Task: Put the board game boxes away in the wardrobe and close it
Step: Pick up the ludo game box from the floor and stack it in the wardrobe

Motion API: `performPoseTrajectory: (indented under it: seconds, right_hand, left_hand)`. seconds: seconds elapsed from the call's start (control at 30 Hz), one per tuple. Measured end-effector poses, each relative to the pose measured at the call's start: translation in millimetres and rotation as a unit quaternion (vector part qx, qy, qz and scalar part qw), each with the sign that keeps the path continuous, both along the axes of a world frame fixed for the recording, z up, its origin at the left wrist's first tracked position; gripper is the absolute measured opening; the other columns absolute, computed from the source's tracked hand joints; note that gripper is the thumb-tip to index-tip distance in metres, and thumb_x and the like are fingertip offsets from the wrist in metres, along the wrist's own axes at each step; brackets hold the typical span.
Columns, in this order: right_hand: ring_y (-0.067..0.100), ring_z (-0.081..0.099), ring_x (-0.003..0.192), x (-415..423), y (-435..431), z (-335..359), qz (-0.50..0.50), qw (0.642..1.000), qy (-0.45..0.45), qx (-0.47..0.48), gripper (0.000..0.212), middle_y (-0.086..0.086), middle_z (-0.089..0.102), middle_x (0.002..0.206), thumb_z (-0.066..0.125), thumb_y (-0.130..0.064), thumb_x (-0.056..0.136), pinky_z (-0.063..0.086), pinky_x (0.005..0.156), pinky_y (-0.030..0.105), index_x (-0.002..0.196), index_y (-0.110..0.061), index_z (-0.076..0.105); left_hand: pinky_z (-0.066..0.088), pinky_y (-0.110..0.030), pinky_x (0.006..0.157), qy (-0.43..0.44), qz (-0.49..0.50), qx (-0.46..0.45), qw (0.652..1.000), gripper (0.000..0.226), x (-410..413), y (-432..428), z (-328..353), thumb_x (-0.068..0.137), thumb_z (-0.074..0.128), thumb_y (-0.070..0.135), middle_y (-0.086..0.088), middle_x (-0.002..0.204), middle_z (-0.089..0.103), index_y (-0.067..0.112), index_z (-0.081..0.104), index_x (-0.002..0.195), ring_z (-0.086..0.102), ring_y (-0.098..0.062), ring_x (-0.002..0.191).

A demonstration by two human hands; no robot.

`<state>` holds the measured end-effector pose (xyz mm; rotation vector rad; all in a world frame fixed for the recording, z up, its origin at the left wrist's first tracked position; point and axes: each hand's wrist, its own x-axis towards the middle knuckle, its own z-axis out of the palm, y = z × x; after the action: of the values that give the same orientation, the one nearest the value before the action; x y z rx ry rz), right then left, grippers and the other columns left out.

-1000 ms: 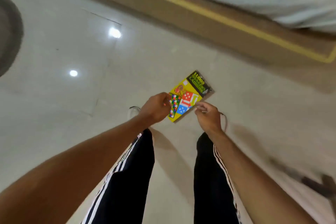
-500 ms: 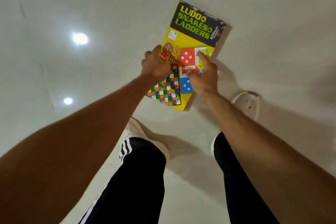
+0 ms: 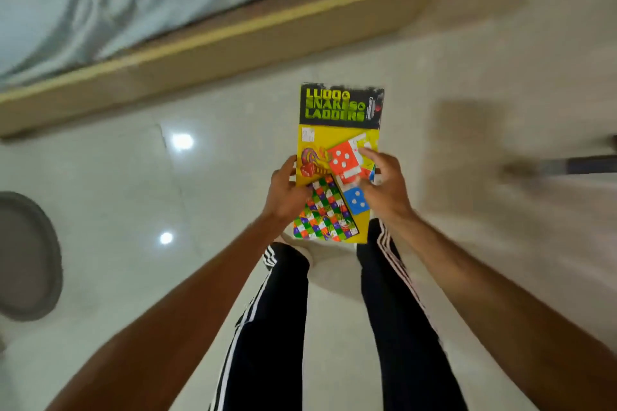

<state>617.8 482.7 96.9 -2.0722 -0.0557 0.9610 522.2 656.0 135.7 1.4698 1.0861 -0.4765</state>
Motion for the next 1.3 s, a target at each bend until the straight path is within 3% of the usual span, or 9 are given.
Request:
performPoseTrajectory:
  seconds: [0.1, 0.23, 0.47, 0.53, 0.67, 0.83, 0.97, 1.1, 1.3]
  right_hand:
    - [0.012, 0.045, 0.123, 22.4, -36.3, 115.9, 0.004, 1.0, -0.021, 0.012, 0.059, 0.001, 0.044, 0.129, 0.065, 0.0, 0.081, 0.044, 0.105, 0.029, 0.13, -0.031, 0.054]
    - [0.014, 0.047, 0.12, 46.8, -78.1, 238.6, -0.003, 0.998, -0.053, 0.021, 0.056, 0.004, 0.046, 0.126, 0.067, 0.001, 0.08, 0.035, 0.093, 0.002, 0.128, -0.026, 0.056]
    - [0.01, 0.049, 0.118, 113.8, -143.4, 362.2, -0.034, 0.991, -0.117, 0.057, 0.055, -0.006, 0.045, 0.121, 0.069, -0.005, 0.082, 0.04, 0.093, 0.009, 0.129, -0.028, 0.054]
    - [0.011, 0.052, 0.116, 138.7, -153.2, 373.8, -0.051, 0.988, -0.126, 0.067, 0.054, -0.006, 0.048, 0.125, 0.069, -0.004, 0.082, 0.048, 0.092, 0.02, 0.128, -0.028, 0.055]
    - [0.01, 0.056, 0.112, 200.9, -156.1, 385.6, -0.062, 0.984, -0.146, 0.086, 0.05, -0.005, 0.053, 0.126, 0.067, 0.0, 0.082, 0.045, 0.08, 0.003, 0.126, -0.022, 0.057]
    - [0.005, 0.057, 0.107, 303.3, -143.8, 391.7, -0.072, 0.98, -0.152, 0.107, 0.047, -0.008, 0.055, 0.124, 0.062, 0.004, 0.085, 0.05, 0.073, 0.005, 0.124, -0.022, 0.059]
    - [0.006, 0.058, 0.105, 397.5, -128.5, 392.0, -0.068, 0.98, -0.153, 0.109, 0.043, -0.01, 0.054, 0.122, 0.061, 0.002, 0.089, 0.054, 0.072, 0.01, 0.126, -0.02, 0.058]
    - [0.008, 0.055, 0.11, 506.2, -108.9, 402.3, -0.063, 0.981, -0.16, 0.088, 0.045, -0.009, 0.052, 0.122, 0.062, 0.001, 0.089, 0.052, 0.069, 0.006, 0.13, -0.016, 0.056]
    - [0.008, 0.054, 0.112, 666.8, -68.7, 421.8, -0.049, 0.979, -0.18, 0.078, 0.044, -0.009, 0.052, 0.124, 0.062, 0.0, 0.089, 0.052, 0.073, 0.008, 0.13, -0.016, 0.057]
  left_hand:
    - [0.06, -0.045, 0.08, -0.027, -0.032, -0.01, 0.999, 0.061, 21.7, -22.1, 116.4, 0.069, 0.059, 0.015, -0.009, 0.123, 0.062, 0.028, 0.055, 0.128, 0.068, -0.023, 0.1]
    - [0.059, -0.05, 0.083, -0.055, -0.053, -0.012, 0.997, 0.054, 50.7, -50.3, 234.6, 0.073, 0.059, 0.011, -0.007, 0.118, 0.065, 0.03, 0.06, 0.124, 0.069, -0.023, 0.097]
    - [0.06, -0.045, 0.076, -0.131, -0.067, 0.005, 0.989, 0.06, 124.9, -107.9, 368.0, 0.068, 0.057, 0.012, 0.0, 0.104, 0.067, 0.068, 0.06, 0.089, 0.071, -0.022, 0.091]
    - [0.06, -0.044, 0.076, -0.147, -0.079, 0.017, 0.986, 0.063, 148.6, -116.3, 379.0, 0.079, 0.06, 0.003, -0.003, 0.108, 0.066, 0.061, 0.057, 0.104, 0.07, -0.023, 0.093]
    - [0.06, -0.043, 0.076, -0.171, -0.089, 0.041, 0.98, 0.067, 209.0, -117.1, 381.1, 0.083, 0.064, -0.001, -0.002, 0.106, 0.063, 0.053, 0.049, 0.12, 0.067, -0.025, 0.094]
    - [0.057, -0.026, 0.06, -0.222, -0.111, 0.064, 0.967, 0.066, 317.8, -105.0, 374.4, 0.082, 0.074, 0.005, -0.007, 0.1, 0.064, 0.047, 0.048, 0.126, 0.065, -0.016, 0.082]
    - [0.058, -0.027, 0.06, -0.241, -0.139, 0.088, 0.956, 0.067, 417.9, -89.2, 368.5, 0.08, 0.077, 0.01, 0.009, 0.086, 0.064, 0.059, 0.043, 0.111, 0.066, -0.012, 0.078]
    - [0.062, -0.037, 0.069, -0.247, -0.169, 0.098, 0.949, 0.07, 527.7, -68.3, 368.5, 0.078, 0.08, 0.027, 0.007, 0.092, 0.069, 0.047, 0.044, 0.135, 0.07, -0.015, 0.086]
    - [0.051, -0.012, 0.058, -0.272, -0.197, 0.131, 0.933, 0.066, 682.0, -26.7, 383.8, 0.081, 0.078, 0.022, 0.007, 0.098, 0.066, 0.038, 0.046, 0.136, 0.067, -0.013, 0.087]
